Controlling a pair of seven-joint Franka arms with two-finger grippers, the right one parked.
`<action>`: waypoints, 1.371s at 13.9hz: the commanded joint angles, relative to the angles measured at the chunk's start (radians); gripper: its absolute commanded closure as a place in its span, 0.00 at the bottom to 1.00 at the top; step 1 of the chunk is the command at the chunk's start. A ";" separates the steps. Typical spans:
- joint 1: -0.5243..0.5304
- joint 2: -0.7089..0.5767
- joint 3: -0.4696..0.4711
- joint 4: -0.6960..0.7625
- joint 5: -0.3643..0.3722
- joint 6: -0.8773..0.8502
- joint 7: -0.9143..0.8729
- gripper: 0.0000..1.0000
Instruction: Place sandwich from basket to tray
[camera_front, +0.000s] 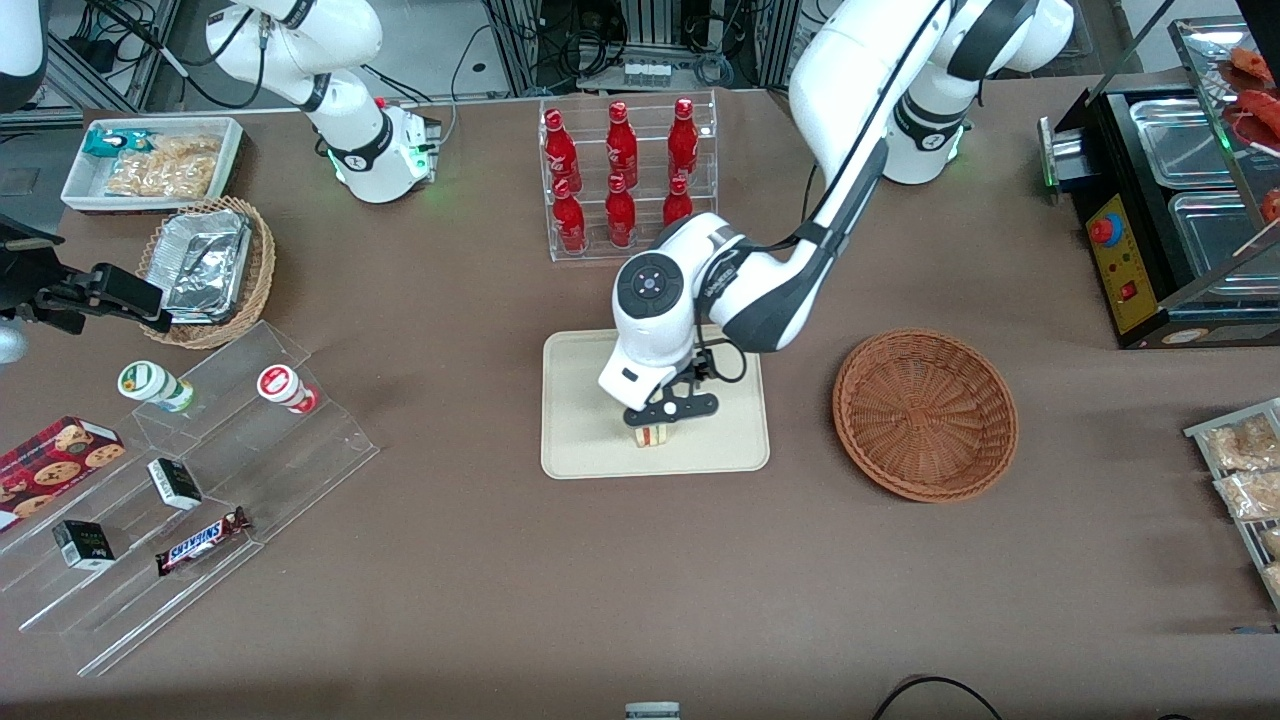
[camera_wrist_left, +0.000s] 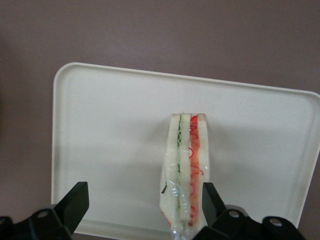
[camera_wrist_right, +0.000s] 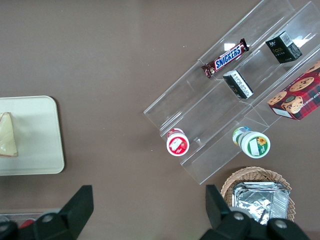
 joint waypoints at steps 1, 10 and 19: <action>0.056 -0.098 0.010 -0.067 0.019 -0.035 -0.004 0.00; 0.340 -0.383 0.010 -0.321 0.006 -0.138 0.335 0.00; 0.693 -0.650 -0.158 -0.432 -0.018 -0.348 0.721 0.00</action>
